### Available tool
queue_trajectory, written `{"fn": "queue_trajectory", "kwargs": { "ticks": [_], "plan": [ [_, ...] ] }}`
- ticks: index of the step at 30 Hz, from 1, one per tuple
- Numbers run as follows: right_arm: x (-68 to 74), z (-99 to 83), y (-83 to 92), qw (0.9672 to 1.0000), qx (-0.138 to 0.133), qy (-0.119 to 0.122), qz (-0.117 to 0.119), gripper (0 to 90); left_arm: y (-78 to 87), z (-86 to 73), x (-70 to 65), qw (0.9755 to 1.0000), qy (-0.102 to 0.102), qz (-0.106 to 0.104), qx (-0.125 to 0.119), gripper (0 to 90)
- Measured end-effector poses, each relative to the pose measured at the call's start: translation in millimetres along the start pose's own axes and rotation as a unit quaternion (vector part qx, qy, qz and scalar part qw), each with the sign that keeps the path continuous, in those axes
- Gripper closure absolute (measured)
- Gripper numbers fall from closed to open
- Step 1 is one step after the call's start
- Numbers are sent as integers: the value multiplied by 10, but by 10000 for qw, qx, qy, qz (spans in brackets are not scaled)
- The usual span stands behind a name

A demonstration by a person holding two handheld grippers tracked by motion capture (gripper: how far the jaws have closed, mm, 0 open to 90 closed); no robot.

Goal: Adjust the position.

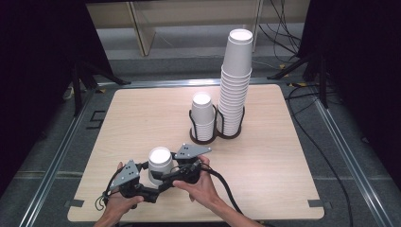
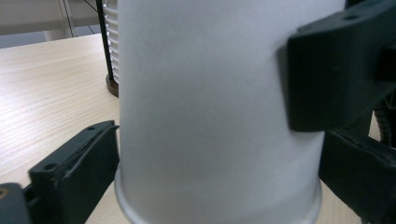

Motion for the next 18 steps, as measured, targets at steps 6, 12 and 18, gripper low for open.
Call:
{"fn": "queue_trajectory", "kwargs": {
  "ticks": [6,12,18],
  "plan": [
    [-4,4,1,9998,-7,182,-74,192,4,-5,3,9999,125,-39,59,18],
    [-4,-2,6,9998,48,145,-93,178,11,-8,-4,9999,4,29,119,50],
    [13,46,23,9997,83,161,132,156,37,19,-20,9997,-204,-27,98,83]
  ]
}}
Point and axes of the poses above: each handheld gripper's, and its own axes: y roughly backward along the jaws, z roughly out of its top, x roughly to its left, the point moved 5 cm from there along -y, roughly forward along the jaws, and after that the axes turned 13 degrees about y, right-handed, at the moved point
